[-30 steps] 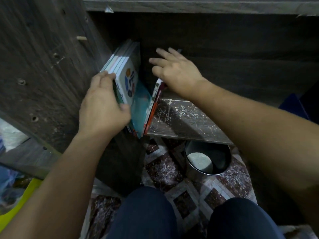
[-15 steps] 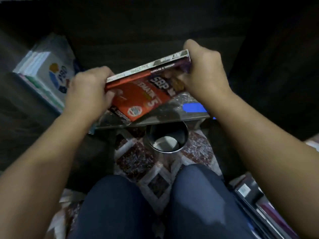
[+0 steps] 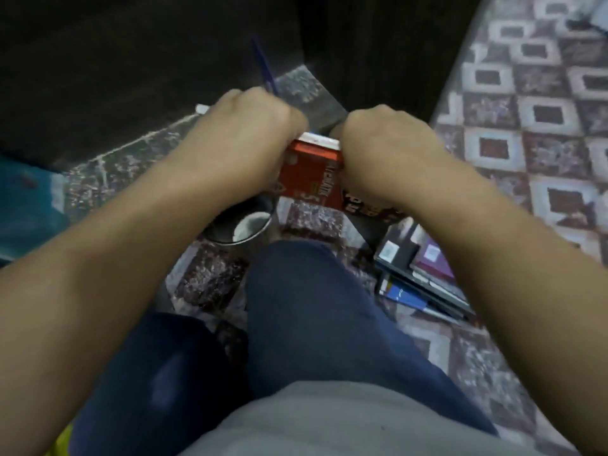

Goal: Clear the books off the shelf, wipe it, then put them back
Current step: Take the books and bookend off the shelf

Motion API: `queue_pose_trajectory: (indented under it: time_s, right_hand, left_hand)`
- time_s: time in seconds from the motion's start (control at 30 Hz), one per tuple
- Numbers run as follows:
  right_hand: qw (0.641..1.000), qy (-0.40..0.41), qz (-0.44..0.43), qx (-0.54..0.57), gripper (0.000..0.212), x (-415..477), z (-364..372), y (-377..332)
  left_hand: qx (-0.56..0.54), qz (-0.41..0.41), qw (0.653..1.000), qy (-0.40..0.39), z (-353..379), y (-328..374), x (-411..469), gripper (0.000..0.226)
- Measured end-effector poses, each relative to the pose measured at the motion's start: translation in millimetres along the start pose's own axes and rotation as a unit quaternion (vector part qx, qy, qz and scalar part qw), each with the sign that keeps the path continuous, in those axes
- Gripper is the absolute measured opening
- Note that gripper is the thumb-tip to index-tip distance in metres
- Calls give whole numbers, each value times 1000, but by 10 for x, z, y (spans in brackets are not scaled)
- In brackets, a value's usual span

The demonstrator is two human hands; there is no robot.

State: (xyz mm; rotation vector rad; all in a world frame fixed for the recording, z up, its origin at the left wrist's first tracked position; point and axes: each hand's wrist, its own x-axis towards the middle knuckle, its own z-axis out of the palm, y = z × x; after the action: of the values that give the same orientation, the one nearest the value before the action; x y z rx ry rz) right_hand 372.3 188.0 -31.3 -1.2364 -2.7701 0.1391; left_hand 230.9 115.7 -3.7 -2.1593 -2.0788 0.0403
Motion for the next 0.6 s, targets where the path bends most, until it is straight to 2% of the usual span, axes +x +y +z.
queue_pose_trajectory:
  time_s: [0.17,0.3,0.43,0.6]
  right_hand:
    - [993,-83,85,-12,24,-532,56,796]
    - [983,-96,150,-36,20,-859,216,1447]
    - [972,-69,214,-67,26,-1080,326,1946]
    - [965,62,239,-88,34,-1176,699,2316]
  left_hand:
    - [-23,68,993,-92,175,811,442,20]
    - [7,92,980,-175,385,1551,867,20]
    - [-4,149,979,-140,625,1998,1212,16]
    - [-37,203,977,-46,1056,2277,1436,32]
